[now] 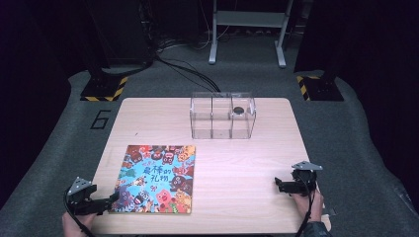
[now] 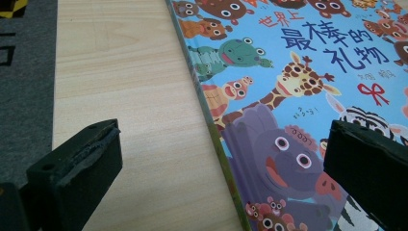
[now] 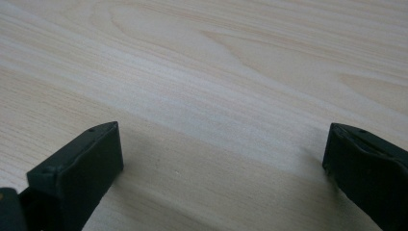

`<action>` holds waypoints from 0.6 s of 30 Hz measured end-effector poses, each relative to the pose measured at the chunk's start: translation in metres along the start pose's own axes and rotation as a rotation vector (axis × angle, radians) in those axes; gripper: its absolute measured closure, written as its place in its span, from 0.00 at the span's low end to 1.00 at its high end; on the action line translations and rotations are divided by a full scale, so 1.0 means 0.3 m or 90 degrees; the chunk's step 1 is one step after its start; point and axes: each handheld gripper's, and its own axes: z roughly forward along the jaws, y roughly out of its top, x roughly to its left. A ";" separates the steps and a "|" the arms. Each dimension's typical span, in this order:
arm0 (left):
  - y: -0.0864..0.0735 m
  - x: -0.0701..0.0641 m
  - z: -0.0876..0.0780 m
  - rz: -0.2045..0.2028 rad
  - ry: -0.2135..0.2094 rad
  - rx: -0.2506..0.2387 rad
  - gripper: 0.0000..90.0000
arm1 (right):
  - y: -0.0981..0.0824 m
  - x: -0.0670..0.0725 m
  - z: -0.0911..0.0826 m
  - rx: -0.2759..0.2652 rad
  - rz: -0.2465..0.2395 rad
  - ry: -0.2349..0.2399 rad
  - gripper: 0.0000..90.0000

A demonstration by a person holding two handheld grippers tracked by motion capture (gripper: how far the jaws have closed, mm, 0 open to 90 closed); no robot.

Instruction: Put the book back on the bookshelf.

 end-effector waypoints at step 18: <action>0.087 -0.017 0.131 0.022 -0.017 0.041 0.00 | 0.001 0.001 0.000 0.000 0.002 -0.001 0.00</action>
